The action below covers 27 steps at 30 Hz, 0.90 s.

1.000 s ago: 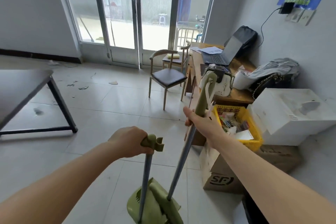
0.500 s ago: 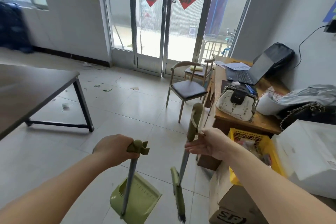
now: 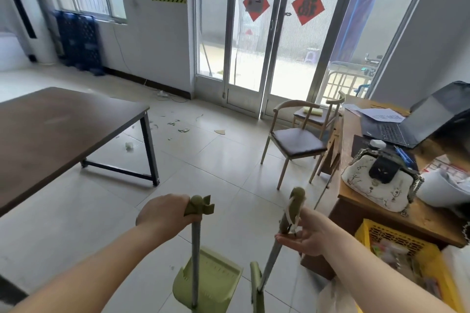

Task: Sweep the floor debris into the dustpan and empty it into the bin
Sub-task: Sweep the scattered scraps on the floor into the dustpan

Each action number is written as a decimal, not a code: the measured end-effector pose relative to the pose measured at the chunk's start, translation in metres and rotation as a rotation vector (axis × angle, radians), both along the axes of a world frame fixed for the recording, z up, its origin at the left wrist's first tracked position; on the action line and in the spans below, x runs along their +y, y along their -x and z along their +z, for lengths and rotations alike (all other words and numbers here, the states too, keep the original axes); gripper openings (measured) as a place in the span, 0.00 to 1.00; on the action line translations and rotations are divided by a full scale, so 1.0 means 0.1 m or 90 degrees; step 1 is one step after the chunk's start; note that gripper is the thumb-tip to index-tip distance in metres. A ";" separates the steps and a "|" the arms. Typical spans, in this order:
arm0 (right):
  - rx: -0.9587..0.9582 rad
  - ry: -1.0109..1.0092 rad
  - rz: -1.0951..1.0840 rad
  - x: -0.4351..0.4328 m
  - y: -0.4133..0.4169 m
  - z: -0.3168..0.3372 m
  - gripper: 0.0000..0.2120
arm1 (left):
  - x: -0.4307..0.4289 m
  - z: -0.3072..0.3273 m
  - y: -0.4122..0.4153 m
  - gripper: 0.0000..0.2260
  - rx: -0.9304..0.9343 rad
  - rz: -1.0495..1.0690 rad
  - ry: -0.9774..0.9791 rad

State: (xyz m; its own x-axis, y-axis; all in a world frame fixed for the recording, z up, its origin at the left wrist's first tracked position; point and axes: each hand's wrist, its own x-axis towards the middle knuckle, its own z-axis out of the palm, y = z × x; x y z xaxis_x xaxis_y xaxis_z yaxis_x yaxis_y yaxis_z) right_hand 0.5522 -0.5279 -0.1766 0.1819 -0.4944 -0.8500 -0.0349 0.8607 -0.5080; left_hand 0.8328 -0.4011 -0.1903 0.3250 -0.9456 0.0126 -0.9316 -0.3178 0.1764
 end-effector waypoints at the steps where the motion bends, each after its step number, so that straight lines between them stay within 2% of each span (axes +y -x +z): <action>1: -0.001 0.001 0.000 -0.06 -0.05 0.00 0.17 | -0.06 0.00 -0.03 0.15 -0.001 0.003 -0.002; 5: 0.000 0.012 0.021 -0.38 -0.31 0.00 0.13 | -0.35 -0.03 -0.23 0.15 0.003 0.011 -0.001; 9: 0.003 0.020 0.034 -0.79 -0.62 -0.03 0.15 | -0.68 -0.07 -0.47 0.15 0.010 0.019 -0.009; 15: 0.012 0.048 0.053 -1.38 -1.14 -0.04 0.12 | -1.20 -0.04 -0.86 0.17 -0.001 0.025 -0.022; 27: -0.009 0.049 0.038 -2.00 -1.83 -0.05 0.08 | -1.89 -0.09 -1.40 0.17 -0.003 0.057 -0.029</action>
